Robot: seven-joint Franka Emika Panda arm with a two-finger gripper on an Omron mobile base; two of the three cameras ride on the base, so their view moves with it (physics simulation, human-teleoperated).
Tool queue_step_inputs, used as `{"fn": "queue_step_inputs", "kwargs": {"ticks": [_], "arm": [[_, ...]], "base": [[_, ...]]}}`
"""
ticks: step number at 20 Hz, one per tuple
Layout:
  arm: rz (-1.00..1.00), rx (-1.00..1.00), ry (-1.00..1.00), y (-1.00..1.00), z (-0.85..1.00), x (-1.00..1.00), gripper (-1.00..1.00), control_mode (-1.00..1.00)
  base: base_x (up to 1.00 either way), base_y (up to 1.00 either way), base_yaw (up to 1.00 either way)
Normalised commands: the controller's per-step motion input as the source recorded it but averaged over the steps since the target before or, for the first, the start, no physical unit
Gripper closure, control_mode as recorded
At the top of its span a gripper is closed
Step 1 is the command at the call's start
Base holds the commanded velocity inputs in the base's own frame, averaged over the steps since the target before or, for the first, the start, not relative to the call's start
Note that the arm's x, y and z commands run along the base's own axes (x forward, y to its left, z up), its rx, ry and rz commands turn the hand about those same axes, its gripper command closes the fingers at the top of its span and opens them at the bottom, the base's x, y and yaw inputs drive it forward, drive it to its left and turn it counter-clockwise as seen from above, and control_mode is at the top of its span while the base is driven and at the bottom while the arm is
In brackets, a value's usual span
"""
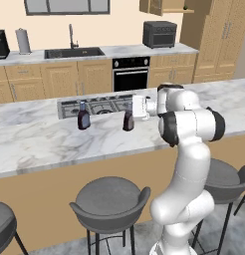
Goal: The dining table condiment station is running low on condiment bottle. Refill the condiment station by opening the cabinet and taking the condiment bottle from the cabinet and placing it on the dining table.
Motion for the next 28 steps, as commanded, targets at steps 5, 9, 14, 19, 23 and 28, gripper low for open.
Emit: {"fn": "queue_step_inputs", "kwargs": {"ticks": [5, 9, 14, 19, 23, 28], "arm": [[0.0, -0.1, -0.12, 0.47, -0.43, -0.17, 1.0, -1.0], [0.0, -0.07, -0.02, 0.21, -0.36, -0.15, -1.0, -1.0], [0.0, 0.0, 0.0, -0.04, -0.01, 0.0, -1.0, -1.0], [0.0, 0.0, 0.0, -0.02, 0.1, -0.07, -1.0, -1.0], [0.0, 0.0, 0.0, 0.0, 0.6, -0.25, -1.0, -1.0], [0.0, 0.0, 0.0, 0.0, 0.65, -0.57, -1.0, -1.0]], "base": [[0.0, 0.0, 0.0], [0.0, 0.0, 0.0], [0.0, 0.0, 0.0], [0.0, 0.0, 0.0], [0.0, 0.0, 0.0], [0.0, 0.0, 0.0]]}}
